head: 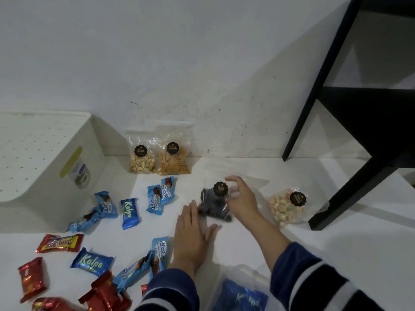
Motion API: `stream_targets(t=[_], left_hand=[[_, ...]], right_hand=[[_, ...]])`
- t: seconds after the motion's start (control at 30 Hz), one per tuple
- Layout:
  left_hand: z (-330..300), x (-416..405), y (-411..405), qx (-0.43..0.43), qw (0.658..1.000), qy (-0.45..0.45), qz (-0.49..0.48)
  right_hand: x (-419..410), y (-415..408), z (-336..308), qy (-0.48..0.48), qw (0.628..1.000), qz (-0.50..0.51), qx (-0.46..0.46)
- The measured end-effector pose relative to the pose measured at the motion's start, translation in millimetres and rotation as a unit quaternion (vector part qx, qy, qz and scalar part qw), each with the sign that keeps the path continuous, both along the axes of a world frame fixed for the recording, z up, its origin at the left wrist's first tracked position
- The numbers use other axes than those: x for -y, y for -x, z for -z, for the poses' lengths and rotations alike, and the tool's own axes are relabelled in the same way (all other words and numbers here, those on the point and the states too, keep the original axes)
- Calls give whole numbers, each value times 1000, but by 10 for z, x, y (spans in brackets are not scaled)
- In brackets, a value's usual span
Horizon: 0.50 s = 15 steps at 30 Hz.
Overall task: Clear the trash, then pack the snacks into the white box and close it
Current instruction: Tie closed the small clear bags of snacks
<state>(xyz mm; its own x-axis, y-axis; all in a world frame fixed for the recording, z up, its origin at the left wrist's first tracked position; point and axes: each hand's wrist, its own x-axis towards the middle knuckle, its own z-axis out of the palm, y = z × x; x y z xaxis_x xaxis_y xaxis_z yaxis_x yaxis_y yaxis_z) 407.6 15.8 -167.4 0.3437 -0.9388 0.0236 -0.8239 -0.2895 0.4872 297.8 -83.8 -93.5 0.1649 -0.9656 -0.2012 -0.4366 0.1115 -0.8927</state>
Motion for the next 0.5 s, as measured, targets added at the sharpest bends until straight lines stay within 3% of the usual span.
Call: stream_targets(t=[0.07,0.2,0.5], left_hand=[[68,-34,2,58,998,5,17],[135,-16,31,94,995,14,2],[138,24,1,88,996,13,-9]], right_hand=[[251,-69,-99,23,1000,-7,-5],[714,-300,-204,52,999,-15,5],[1271,-803,-25,82,993,-87,-22]])
